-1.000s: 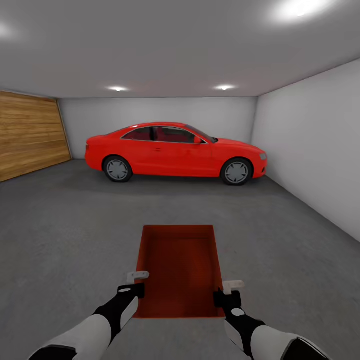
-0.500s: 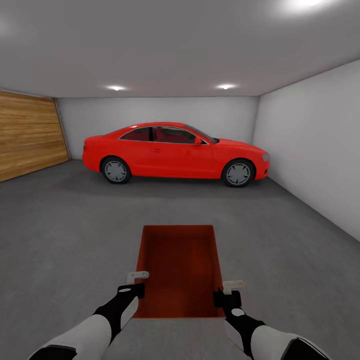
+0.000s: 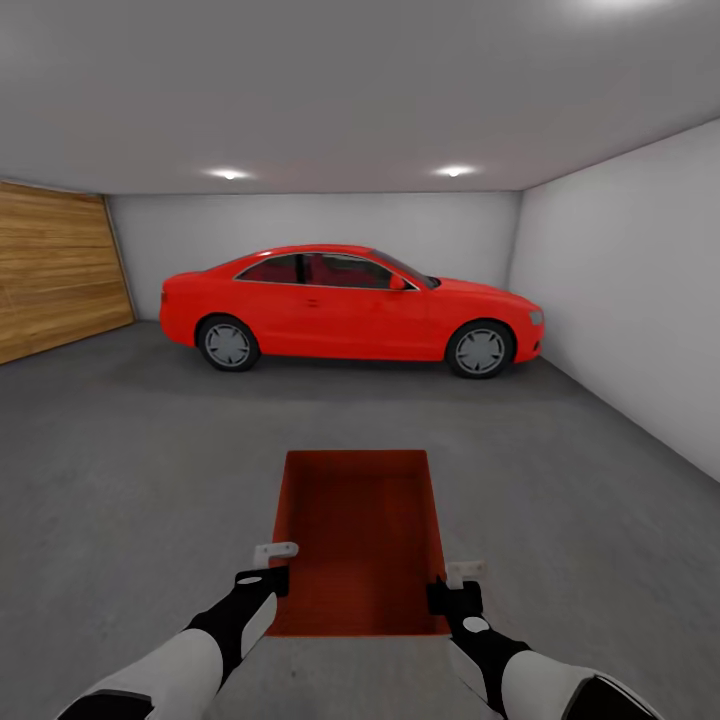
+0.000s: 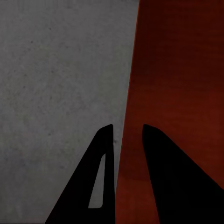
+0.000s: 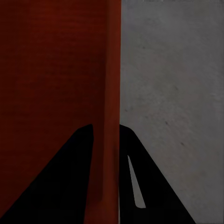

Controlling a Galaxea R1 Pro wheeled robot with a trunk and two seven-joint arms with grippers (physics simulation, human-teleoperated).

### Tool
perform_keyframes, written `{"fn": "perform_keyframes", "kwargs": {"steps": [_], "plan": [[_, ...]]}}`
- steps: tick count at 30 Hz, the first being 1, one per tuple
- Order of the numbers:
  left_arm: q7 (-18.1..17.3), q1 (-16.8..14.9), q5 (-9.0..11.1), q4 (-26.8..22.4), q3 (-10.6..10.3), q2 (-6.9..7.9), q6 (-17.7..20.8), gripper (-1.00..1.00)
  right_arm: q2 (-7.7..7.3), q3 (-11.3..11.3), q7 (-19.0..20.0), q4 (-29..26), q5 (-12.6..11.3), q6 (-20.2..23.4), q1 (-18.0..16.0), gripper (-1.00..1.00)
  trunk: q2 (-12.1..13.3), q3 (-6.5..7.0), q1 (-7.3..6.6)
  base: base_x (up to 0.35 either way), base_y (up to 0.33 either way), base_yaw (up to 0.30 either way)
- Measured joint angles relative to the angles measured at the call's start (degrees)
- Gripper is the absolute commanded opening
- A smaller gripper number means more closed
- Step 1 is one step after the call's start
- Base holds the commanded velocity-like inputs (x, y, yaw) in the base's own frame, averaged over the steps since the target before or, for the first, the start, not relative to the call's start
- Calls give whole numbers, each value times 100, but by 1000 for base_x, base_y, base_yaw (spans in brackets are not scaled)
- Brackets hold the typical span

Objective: Move the two storage containers from the living room to the garage. In the garage, place one container on the floor and stack the other container on top of it (either order is fine).

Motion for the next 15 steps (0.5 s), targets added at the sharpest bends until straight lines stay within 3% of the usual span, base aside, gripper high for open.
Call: {"fn": "perform_keyframes", "kwargs": {"steps": [15], "plan": [[1, -1, -17, -2, 17, -3, 1, -100, -3, -13, 1, -4, 17, 3, 0, -100, 1, 0, 0, 316, 0, 0]]}}
